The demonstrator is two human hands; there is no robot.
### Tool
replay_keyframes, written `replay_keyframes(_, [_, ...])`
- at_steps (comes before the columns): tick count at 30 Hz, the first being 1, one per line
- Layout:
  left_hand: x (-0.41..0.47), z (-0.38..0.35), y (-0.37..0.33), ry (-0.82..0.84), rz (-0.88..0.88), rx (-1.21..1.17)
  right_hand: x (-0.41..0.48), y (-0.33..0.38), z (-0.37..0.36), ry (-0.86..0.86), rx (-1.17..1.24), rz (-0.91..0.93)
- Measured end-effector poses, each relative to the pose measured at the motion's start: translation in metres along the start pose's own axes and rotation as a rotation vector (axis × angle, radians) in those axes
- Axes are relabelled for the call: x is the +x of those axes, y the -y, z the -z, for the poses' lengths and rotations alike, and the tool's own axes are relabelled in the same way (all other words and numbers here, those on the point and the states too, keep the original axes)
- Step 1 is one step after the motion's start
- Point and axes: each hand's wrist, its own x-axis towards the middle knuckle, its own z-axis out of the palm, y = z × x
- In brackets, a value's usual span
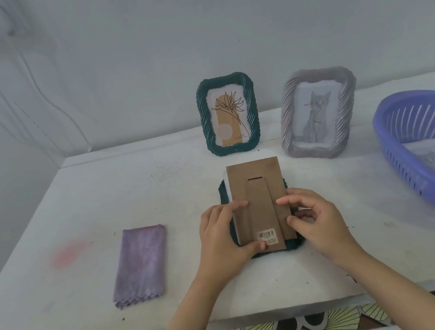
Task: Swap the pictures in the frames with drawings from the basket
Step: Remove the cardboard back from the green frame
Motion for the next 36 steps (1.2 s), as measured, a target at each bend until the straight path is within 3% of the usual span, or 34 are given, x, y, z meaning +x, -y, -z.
replay_keyframes(6, [-0.001, 0.002, -0.001, 0.029, 0.029, -0.031, 0.003, 0.002, 0.000, 0.001, -0.017, -0.014])
replay_keyframes(13, [0.008, 0.021, -0.007, -0.008, 0.260, -0.467, 0.006, 0.000, 0.002, 0.019, -0.030, -0.012])
replay_keyframes(18, [0.019, 0.045, 0.009, -0.089, 0.332, -0.558, 0.008, -0.010, 0.001, -0.034, -0.312, 0.051])
replay_keyframes(21, [0.030, 0.068, 0.028, -0.104, 0.371, -0.515, 0.009, -0.014, 0.001, 0.001, -0.427, 0.043])
replay_keyframes(30, [0.062, 0.113, 0.084, -0.049, 0.556, -0.455, 0.011, -0.017, 0.000, 0.002, -0.440, 0.034])
replay_keyframes(34, [0.067, 0.109, 0.098, -0.050, 0.561, -0.282, 0.011, -0.017, 0.000, -0.008, -0.433, 0.027])
replay_keyframes(36, [0.068, 0.107, 0.104, -0.026, 0.562, -0.074, 0.010, -0.017, -0.001, -0.014, -0.424, 0.028])
